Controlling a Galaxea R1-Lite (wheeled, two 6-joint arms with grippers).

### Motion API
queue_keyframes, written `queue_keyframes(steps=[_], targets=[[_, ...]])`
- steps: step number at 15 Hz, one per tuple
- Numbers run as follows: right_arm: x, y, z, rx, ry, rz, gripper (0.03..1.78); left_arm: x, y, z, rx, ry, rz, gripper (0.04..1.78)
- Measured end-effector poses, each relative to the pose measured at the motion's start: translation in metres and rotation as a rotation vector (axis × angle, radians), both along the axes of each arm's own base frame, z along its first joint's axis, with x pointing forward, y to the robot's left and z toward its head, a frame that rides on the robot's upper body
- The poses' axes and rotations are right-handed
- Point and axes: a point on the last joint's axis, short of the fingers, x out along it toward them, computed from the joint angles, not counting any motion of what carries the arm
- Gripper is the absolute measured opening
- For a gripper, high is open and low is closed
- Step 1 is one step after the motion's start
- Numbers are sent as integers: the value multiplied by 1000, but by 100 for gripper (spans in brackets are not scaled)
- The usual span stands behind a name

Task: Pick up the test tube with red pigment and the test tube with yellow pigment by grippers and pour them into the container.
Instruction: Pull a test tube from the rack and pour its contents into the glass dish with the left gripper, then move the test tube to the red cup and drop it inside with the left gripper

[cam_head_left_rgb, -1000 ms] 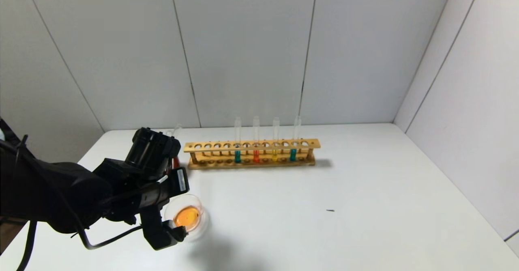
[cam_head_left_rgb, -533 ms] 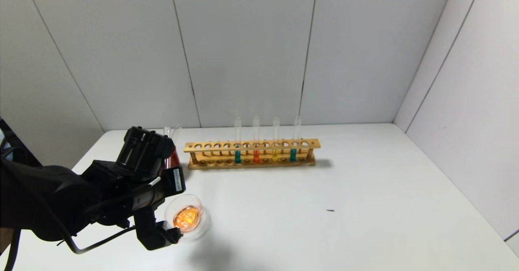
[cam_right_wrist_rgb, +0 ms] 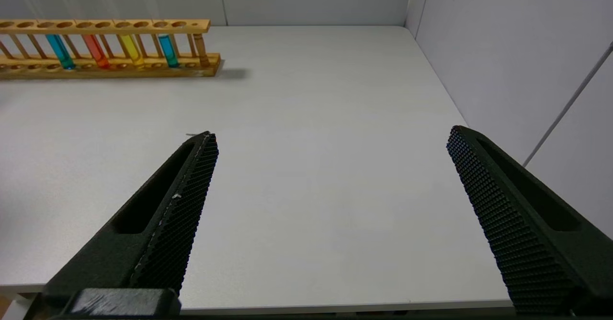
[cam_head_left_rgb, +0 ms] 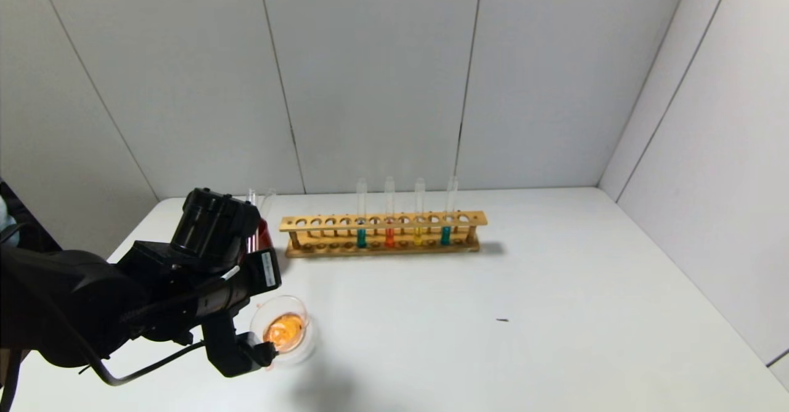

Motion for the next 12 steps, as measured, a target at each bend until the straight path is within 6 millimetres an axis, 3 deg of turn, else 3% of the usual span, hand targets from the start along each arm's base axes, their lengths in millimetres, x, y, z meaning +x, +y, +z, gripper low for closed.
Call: queue_keyframes(steps=[3, 5, 12], targets=[[0, 0, 0, 0, 0, 0, 175, -2, 0, 13, -71, -44, 21, 34], [0, 0, 0, 0, 0, 0, 175, -9, 0, 31, -206, -99, 77, 34], [0, 0, 0, 0, 0, 0, 175, -43, 15, 93, -1036, -219, 495, 34]])
